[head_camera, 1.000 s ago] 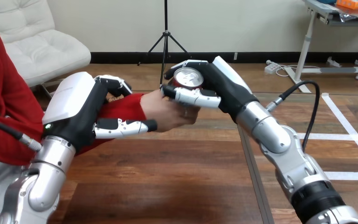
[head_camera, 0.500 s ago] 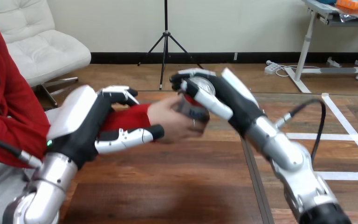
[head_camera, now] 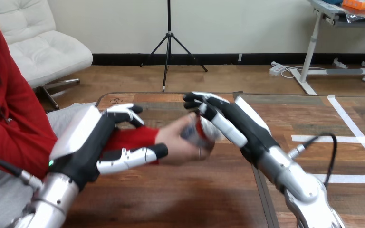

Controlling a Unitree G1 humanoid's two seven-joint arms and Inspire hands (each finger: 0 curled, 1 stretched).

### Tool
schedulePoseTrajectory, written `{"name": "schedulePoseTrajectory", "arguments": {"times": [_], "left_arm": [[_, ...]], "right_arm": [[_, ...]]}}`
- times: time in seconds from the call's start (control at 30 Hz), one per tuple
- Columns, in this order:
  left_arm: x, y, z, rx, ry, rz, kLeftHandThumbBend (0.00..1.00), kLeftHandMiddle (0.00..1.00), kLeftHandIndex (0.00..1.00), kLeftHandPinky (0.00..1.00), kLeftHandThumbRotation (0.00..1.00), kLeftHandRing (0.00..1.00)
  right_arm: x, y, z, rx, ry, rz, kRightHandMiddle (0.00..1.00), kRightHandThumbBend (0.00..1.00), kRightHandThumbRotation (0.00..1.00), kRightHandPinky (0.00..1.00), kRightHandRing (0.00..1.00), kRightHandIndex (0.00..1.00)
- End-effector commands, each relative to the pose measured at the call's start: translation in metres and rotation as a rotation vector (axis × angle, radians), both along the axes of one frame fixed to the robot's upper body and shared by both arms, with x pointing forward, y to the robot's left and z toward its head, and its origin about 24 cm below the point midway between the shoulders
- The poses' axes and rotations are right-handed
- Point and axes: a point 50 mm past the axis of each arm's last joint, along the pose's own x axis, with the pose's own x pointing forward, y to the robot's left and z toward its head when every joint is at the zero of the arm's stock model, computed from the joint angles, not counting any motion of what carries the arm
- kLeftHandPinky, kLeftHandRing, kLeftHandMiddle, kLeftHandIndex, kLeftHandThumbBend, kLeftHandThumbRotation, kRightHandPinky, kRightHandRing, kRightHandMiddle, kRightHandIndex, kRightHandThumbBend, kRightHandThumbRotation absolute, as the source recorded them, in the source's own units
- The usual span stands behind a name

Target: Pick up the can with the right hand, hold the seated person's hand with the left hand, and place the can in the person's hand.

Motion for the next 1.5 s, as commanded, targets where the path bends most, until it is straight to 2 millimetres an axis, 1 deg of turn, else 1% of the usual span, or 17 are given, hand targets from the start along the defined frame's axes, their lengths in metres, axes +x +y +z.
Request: {"name": "schedulePoseTrajectory", "arguments": {"times": [0.0,0.23,0.3,0.47,0.53,0.8,1.07,1.27,1.47], "left_arm": [[-0.004,-0.011,0.012,-0.043,-0.066,-0.061,1.0,0.84,0.84,0.65,0.81,0.8],[-0.011,-0.011,0.003,-0.068,-0.049,-0.066,1.0,0.85,0.84,0.66,0.83,0.81],[-0.014,-0.011,-0.003,-0.09,-0.036,-0.065,1.0,0.85,0.84,0.67,0.84,0.82],[-0.019,-0.011,-0.009,-0.126,-0.021,-0.061,1.0,0.86,0.84,0.69,0.86,0.84],[-0.021,-0.011,-0.011,-0.136,-0.015,-0.058,1.0,0.87,0.85,0.71,0.88,0.85],[-0.03,-0.012,-0.02,-0.186,-0.019,-0.042,1.0,0.9,0.88,0.74,0.94,0.89],[-0.035,-0.011,-0.026,-0.219,-0.017,-0.024,1.0,0.93,0.92,0.77,0.98,0.93],[-0.039,-0.011,-0.03,-0.259,-0.002,-0.012,1.0,0.96,0.96,0.82,0.99,0.97],[-0.042,-0.012,-0.033,-0.304,-0.001,-0.007,1.0,0.99,0.99,0.89,1.0,0.99]], "right_arm": [[0.003,-0.012,0.03,0.045,-0.134,-0.027,0.86,0.95,1.0,0.74,0.84,0.86],[-0.006,-0.017,0.028,0.079,-0.129,-0.04,0.87,0.94,1.0,0.75,0.85,0.87],[-0.011,-0.02,0.027,0.094,-0.125,-0.051,0.88,0.94,1.0,0.76,0.85,0.88],[-0.02,-0.024,0.025,0.12,-0.114,-0.067,0.88,0.94,1.0,0.78,0.86,0.88],[-0.024,-0.025,0.024,0.131,-0.107,-0.074,0.88,0.95,1.0,0.8,0.86,0.89],[-0.038,-0.031,0.021,0.174,-0.089,-0.1,0.89,0.94,1.0,0.83,0.88,0.89],[-0.05,-0.037,0.017,0.205,-0.07,-0.124,0.89,0.97,1.0,0.83,0.89,0.89],[-0.059,-0.041,0.013,0.236,-0.059,-0.139,0.89,0.99,1.0,0.81,0.88,0.89],[-0.068,-0.043,0.009,0.271,-0.047,-0.147,0.89,1.0,1.0,0.81,0.88,0.89]]}}
